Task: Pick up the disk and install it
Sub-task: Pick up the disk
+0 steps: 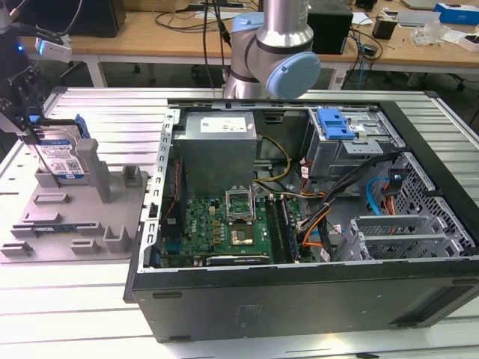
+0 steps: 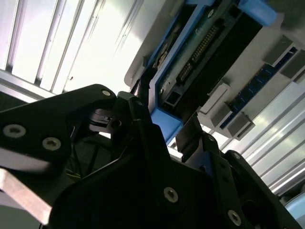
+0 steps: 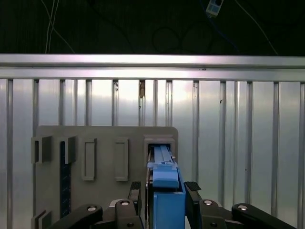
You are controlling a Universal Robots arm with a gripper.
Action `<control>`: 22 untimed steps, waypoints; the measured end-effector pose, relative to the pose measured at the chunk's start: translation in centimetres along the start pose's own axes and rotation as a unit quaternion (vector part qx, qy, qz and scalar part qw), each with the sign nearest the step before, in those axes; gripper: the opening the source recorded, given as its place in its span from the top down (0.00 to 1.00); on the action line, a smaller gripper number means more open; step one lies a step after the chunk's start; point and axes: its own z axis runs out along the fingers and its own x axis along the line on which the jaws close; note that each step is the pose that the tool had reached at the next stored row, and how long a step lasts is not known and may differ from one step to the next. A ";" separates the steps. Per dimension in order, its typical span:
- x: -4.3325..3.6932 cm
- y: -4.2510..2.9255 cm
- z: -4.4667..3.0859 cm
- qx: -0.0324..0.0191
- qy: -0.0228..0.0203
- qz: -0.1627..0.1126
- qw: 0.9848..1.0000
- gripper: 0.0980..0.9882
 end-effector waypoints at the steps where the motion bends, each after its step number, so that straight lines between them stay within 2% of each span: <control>1: -0.03 0.01 0.01 0.000 0.000 0.000 1.000 0.57; 5: -0.06 0.05 0.04 0.000 0.000 0.000 1.000 0.57; 6: -0.06 0.06 0.05 0.000 0.000 0.000 1.000 0.59; 7: -0.06 0.07 0.06 0.000 0.000 0.000 1.000 0.67; 16: -0.06 0.10 0.15 0.000 0.000 0.000 1.000 0.67; 18: -0.06 0.10 0.15 0.000 0.000 0.000 1.000 0.70; 22: -0.06 0.09 0.16 0.000 0.000 0.000 1.000 0.70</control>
